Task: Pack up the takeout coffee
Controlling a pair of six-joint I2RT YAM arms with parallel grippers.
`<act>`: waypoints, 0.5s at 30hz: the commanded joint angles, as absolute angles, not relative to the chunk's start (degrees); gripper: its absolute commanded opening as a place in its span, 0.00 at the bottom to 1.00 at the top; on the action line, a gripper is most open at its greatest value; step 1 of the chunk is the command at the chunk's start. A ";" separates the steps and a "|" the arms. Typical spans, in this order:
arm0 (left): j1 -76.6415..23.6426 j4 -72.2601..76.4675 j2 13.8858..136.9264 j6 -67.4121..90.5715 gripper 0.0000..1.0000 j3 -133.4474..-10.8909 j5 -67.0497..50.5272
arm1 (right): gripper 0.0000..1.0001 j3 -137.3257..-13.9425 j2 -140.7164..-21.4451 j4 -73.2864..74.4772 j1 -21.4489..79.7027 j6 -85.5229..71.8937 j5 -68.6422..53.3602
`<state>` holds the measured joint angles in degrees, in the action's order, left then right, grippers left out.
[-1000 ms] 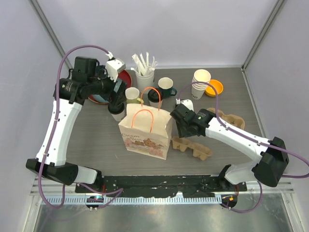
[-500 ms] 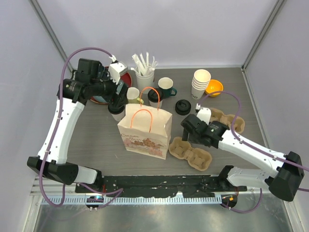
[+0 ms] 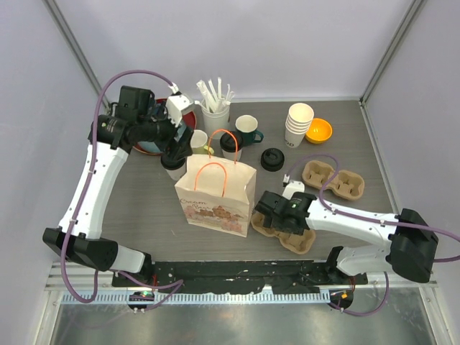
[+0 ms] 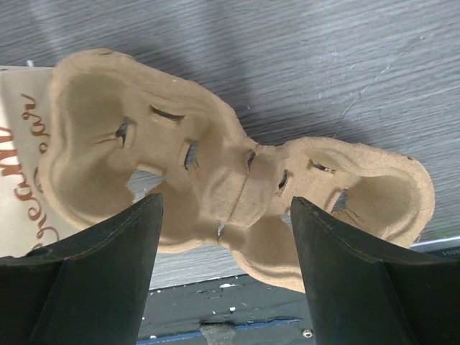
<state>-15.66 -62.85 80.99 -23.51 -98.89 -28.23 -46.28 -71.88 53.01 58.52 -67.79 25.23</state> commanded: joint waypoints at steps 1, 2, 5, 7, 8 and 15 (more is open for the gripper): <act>-15.47 -62.14 80.16 -25.57 0.83 -99.76 -30.59 | 0.76 -44.57 -73.47 51.33 58.54 -73.03 26.63; -15.47 -62.14 80.07 -25.66 0.83 -99.58 -30.59 | 0.77 -44.21 -74.00 51.24 58.62 -73.39 27.59; -15.47 -62.23 79.81 -26.01 0.83 -99.06 -30.85 | 0.77 -43.07 -74.18 50.19 57.92 -74.27 28.82; -15.47 -62.23 79.72 -26.19 0.83 -98.88 -30.94 | 0.75 -42.89 -74.62 48.87 56.87 -73.39 28.83; -15.47 -62.23 79.63 -26.28 0.83 -98.79 -31.02 | 0.74 -42.98 -74.88 47.48 56.00 -72.17 28.57; -15.47 -63.46 78.49 -27.77 0.83 -98.09 -30.41 | 0.60 -42.80 -76.99 45.97 54.41 -69.09 27.60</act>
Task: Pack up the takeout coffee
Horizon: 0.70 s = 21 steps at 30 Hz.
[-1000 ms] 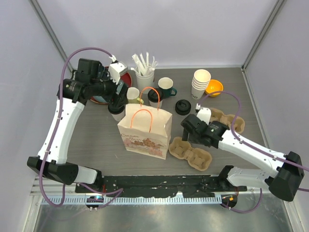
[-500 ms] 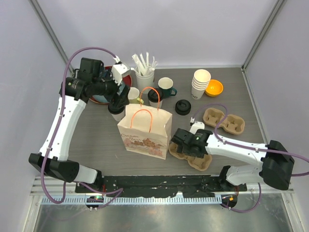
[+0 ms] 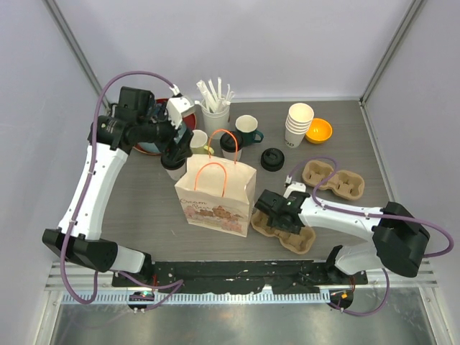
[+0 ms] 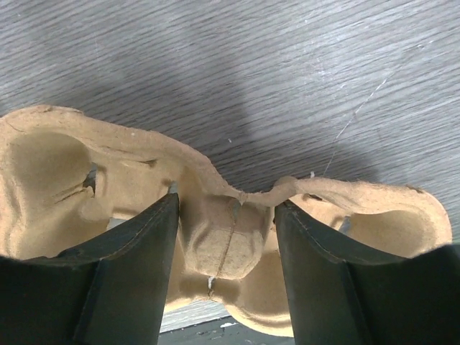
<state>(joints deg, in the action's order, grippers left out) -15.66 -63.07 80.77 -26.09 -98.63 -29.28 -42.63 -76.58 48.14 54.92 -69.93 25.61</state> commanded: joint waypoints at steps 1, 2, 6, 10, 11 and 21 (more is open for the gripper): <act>-15.47 -63.54 78.23 -27.86 0.83 -98.09 -30.50 | 0.58 -42.63 -76.82 45.79 54.23 -68.82 27.51; -15.47 -63.72 78.14 -27.77 0.83 -98.09 -30.50 | 0.56 -42.19 -76.64 45.36 53.97 -68.56 27.51; -15.47 -64.51 77.96 -28.04 0.83 -98.35 -31.11 | 0.51 -41.31 -75.32 44.74 51.69 -66.45 26.98; -15.47 -66.62 78.13 -29.18 0.83 -99.57 -33.04 | 0.44 -41.48 -73.48 44.39 50.72 -63.03 26.98; -15.38 -67.58 78.31 -29.35 0.83 -100.02 -33.57 | 0.43 -41.75 -72.69 44.82 50.54 -62.50 27.42; -15.47 -73.56 82.79 -30.59 0.84 -104.94 -35.24 | 0.40 -51.41 -66.10 52.38 50.36 -53.62 32.95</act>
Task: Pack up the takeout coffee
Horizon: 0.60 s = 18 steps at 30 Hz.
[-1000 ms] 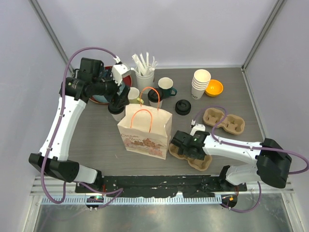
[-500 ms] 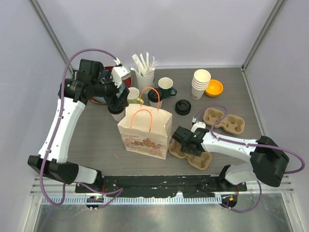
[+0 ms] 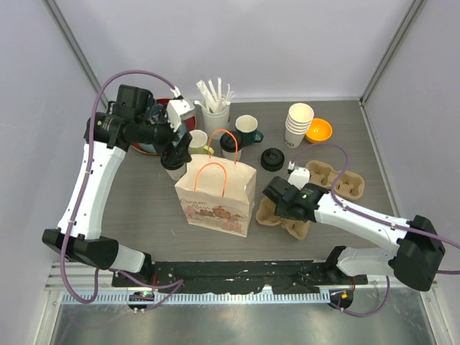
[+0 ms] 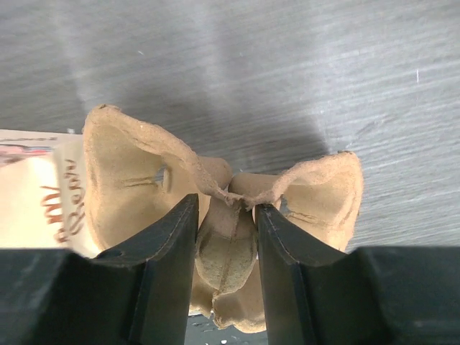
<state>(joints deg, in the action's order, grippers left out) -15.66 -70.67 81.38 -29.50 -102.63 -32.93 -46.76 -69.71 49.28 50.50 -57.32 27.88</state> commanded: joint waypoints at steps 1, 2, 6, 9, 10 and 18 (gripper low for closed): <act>-15.47 -73.65 82.79 -30.50 0.84 -105.03 -35.33 | 0.40 -52.90 -65.57 52.90 50.36 -53.18 33.48; -15.47 -73.57 82.79 -30.41 0.84 -104.94 -35.59 | 0.40 -53.61 -65.04 53.78 50.36 -52.83 34.01; -15.47 -72.95 82.79 -29.97 0.84 -104.59 -36.12 | 0.40 -56.42 -60.92 54.23 50.10 -50.72 36.29; -15.73 -71.99 83.06 -29.97 0.84 -104.33 -37.09 | 0.40 -60.02 -58.19 55.19 50.01 -48.61 39.19; -15.99 -71.63 83.40 -30.14 0.84 -104.50 -37.44 | 0.40 -62.47 -57.57 55.72 49.92 -47.12 40.94; -18.28 -69.60 87.97 -40.07 0.88 -105.20 -38.06 | 0.41 -76.10 -55.46 57.83 49.75 -38.94 47.10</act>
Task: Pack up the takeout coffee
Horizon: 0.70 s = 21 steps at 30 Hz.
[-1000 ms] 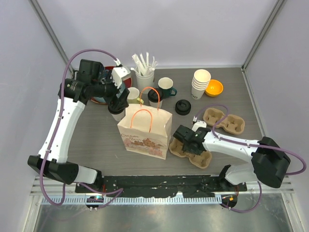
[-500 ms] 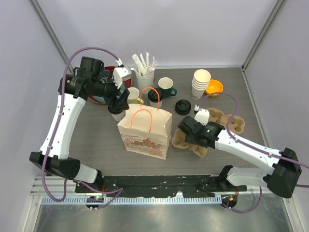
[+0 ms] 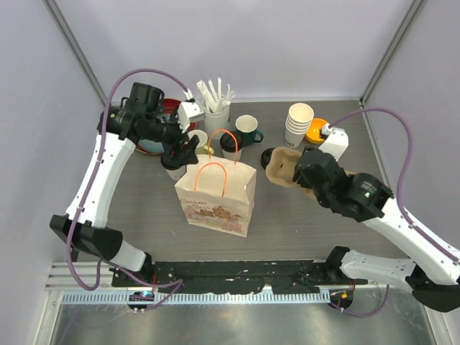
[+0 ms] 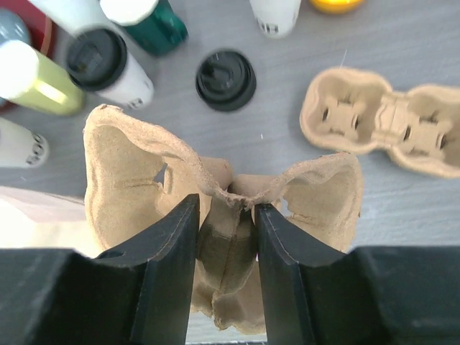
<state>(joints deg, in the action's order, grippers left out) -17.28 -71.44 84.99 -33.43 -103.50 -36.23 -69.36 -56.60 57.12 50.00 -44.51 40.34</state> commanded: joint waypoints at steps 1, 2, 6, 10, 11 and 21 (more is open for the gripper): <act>-18.72 -70.74 89.11 -41.21 0.88 -106.34 -38.14 | 0.41 -78.72 -55.55 57.75 49.83 -38.07 47.54; -19.68 -72.23 91.30 -44.70 0.88 -107.30 -38.84 | 0.41 -79.97 -55.72 57.74 49.83 -36.49 48.16; -22.32 -80.67 95.52 -49.83 0.88 -111.61 -40.52 | 0.43 -85.85 -56.25 54.85 49.83 -31.21 48.52; -24.43 -79.99 96.59 -49.14 0.78 -110.48 -39.64 | 0.43 -89.73 -57.39 49.85 49.83 -25.68 45.01; -24.52 -79.89 96.50 -48.52 0.65 -110.39 -39.64 | 0.43 -90.52 -57.83 49.23 49.83 -24.53 43.69; -24.78 -72.60 89.39 -26.47 0.00 -103.29 -31.82 | 0.43 -105.10 -69.07 46.41 49.83 -16.88 17.96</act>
<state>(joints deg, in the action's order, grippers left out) -24.77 -75.31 95.29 -36.93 -107.00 -34.85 -99.79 -64.84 50.61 49.84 -20.67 31.90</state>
